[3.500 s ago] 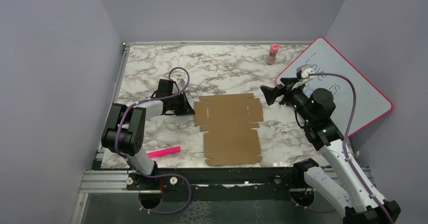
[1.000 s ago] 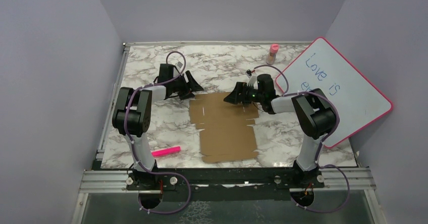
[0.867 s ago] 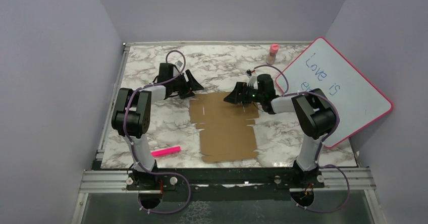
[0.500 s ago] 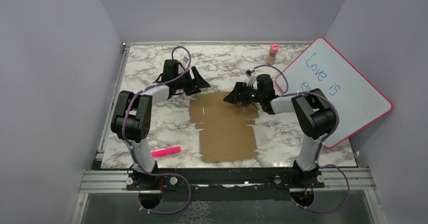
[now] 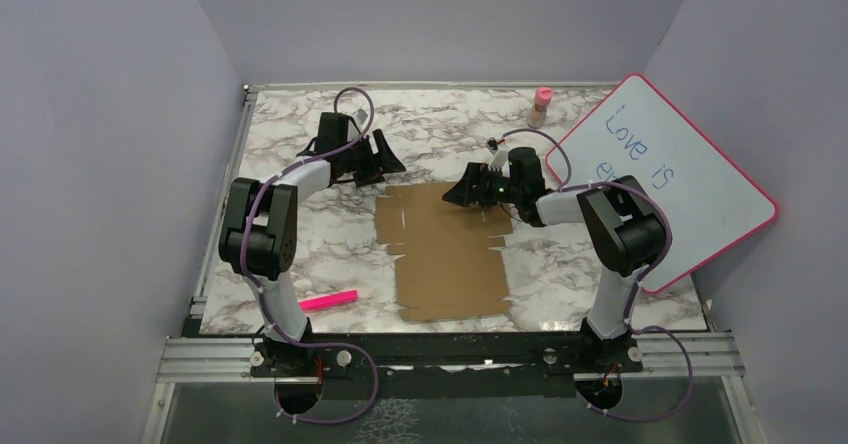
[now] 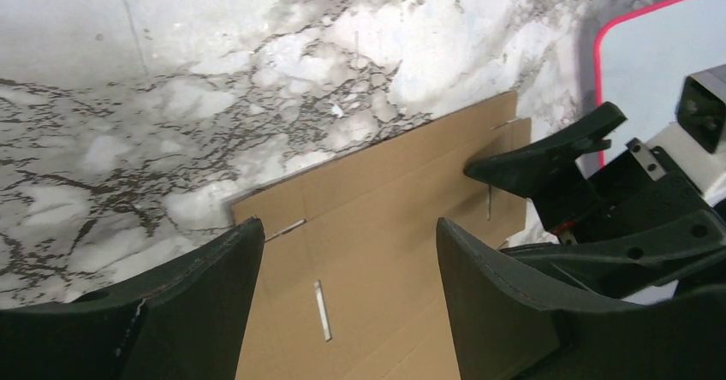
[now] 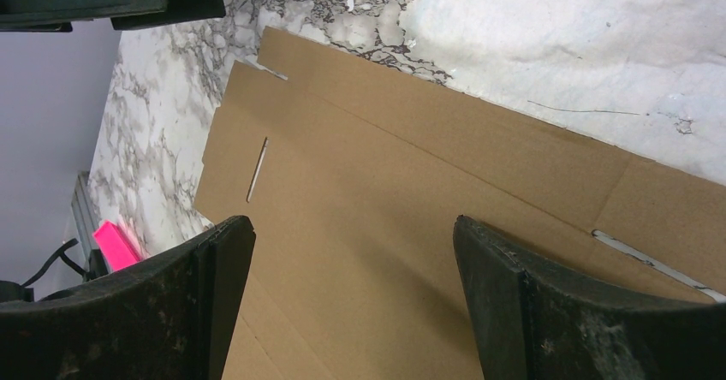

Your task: Fold the paper box

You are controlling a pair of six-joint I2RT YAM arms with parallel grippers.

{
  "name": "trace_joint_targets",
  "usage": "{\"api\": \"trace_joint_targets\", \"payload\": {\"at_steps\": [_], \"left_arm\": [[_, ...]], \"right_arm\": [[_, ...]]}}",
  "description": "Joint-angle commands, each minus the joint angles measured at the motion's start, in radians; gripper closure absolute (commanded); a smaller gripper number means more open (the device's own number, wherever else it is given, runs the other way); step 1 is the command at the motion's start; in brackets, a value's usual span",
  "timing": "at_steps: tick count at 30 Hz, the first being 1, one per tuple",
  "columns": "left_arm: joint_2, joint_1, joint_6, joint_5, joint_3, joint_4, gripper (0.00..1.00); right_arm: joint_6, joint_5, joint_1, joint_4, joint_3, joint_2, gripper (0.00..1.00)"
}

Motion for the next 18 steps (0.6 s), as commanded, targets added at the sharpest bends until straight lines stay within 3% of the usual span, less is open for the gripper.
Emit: {"api": "trace_joint_targets", "payload": {"at_steps": [1,18], "left_arm": [[0.046,0.008,0.058,-0.047,0.034,-0.067,0.25],[0.110,0.002,0.040,0.052,0.038,-0.048,0.26]], "right_arm": [[-0.018,0.042,0.007,-0.006,-0.019,-0.010,0.08],[-0.013,0.041,0.007,-0.003,-0.018,-0.004,0.09]]}}
